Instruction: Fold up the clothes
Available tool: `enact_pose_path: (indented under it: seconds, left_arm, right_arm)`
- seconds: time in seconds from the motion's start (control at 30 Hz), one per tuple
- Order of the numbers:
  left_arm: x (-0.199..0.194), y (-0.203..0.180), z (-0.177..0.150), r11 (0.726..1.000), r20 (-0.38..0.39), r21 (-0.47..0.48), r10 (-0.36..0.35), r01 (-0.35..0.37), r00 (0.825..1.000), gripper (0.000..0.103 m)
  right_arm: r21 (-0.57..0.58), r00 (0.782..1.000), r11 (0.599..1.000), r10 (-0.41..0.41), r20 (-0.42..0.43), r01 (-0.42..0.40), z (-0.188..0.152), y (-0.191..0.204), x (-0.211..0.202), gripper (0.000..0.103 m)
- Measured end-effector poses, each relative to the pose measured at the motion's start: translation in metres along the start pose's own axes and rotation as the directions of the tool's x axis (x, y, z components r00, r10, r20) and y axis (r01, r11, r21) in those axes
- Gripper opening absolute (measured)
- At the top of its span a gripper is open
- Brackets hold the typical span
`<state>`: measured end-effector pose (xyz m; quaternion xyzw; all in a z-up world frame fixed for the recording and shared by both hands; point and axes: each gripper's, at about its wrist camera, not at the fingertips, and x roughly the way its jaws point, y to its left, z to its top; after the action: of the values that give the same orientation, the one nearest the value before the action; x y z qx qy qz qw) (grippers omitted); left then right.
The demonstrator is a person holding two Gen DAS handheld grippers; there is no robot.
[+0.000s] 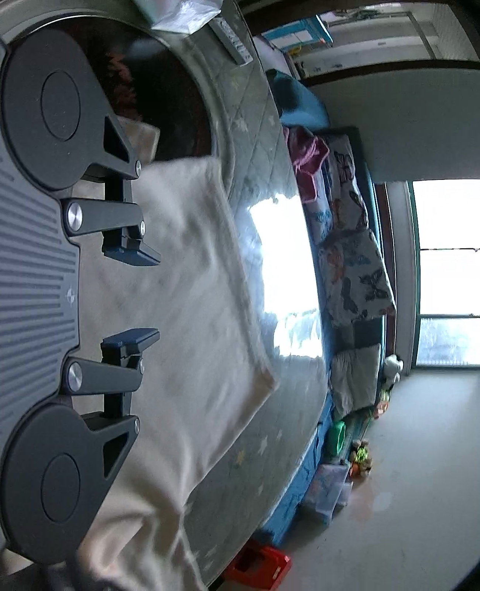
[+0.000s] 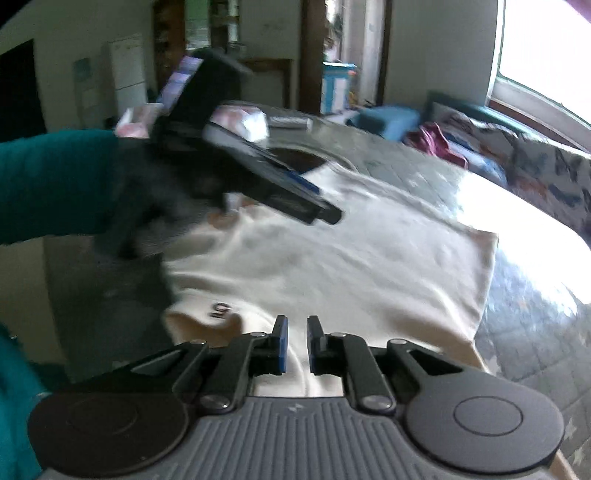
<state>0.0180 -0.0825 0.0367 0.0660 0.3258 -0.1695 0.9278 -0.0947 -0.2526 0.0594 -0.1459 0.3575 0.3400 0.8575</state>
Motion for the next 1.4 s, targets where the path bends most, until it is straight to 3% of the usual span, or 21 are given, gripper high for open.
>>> enact_pose_path:
  seconds: [0.27,0.47,0.67,0.77,0.87,1.03,1.17,1.33,1.4]
  left_arm:
    - [-0.032,-0.034,-0.037,0.996,0.029,0.068,-0.051,0.049,0.998,0.040]
    - [-0.045,-0.051,-0.059,0.992,0.036,0.116,-0.054,0.050,0.998,0.040]
    - [-0.050,-0.056,-0.067,0.986,0.046,0.158,-0.059,0.051,0.997,0.041]
    - [-0.051,-0.056,-0.063,0.983,0.041,0.175,-0.073,0.064,0.997,0.041]
    - [-0.054,-0.057,-0.053,0.981,0.064,0.181,-0.088,0.075,0.994,0.041]
    - [-0.048,-0.072,-0.038,0.972,0.090,0.204,-0.136,0.116,0.987,0.040]
    - [-0.031,-0.089,-0.036,0.964,0.057,0.206,-0.182,0.166,0.982,0.038]
    - [-0.022,-0.105,-0.045,0.946,0.018,0.224,-0.246,0.236,0.969,0.036]
    - [-0.023,-0.110,-0.048,0.938,0.010,0.234,-0.264,0.255,0.964,0.035]
  right_arm:
    - [-0.051,0.999,0.998,0.019,-0.035,-0.021,-0.017,0.014,0.002,0.011]
    - [0.035,0.999,0.999,-0.034,0.022,0.033,-0.013,-0.004,-0.008,0.019]
    - [0.095,0.999,0.994,-0.043,-0.016,0.045,-0.026,-0.009,0.002,0.023]
    - [0.122,0.998,0.991,-0.055,0.019,0.052,-0.031,-0.008,-0.014,0.026]
    - [0.201,0.989,0.972,-0.136,0.055,0.122,-0.040,-0.021,-0.038,0.033]
    - [0.357,0.945,0.887,-0.325,0.030,0.294,-0.068,-0.056,-0.075,0.033]
    - [0.449,0.878,0.772,-0.474,-0.065,0.450,-0.104,-0.083,-0.094,0.033]
    - [0.547,0.818,0.646,-0.558,-0.137,0.533,-0.144,-0.108,-0.115,0.033]
    - [0.577,0.809,0.614,-0.568,-0.152,0.539,-0.154,-0.116,-0.118,0.033]
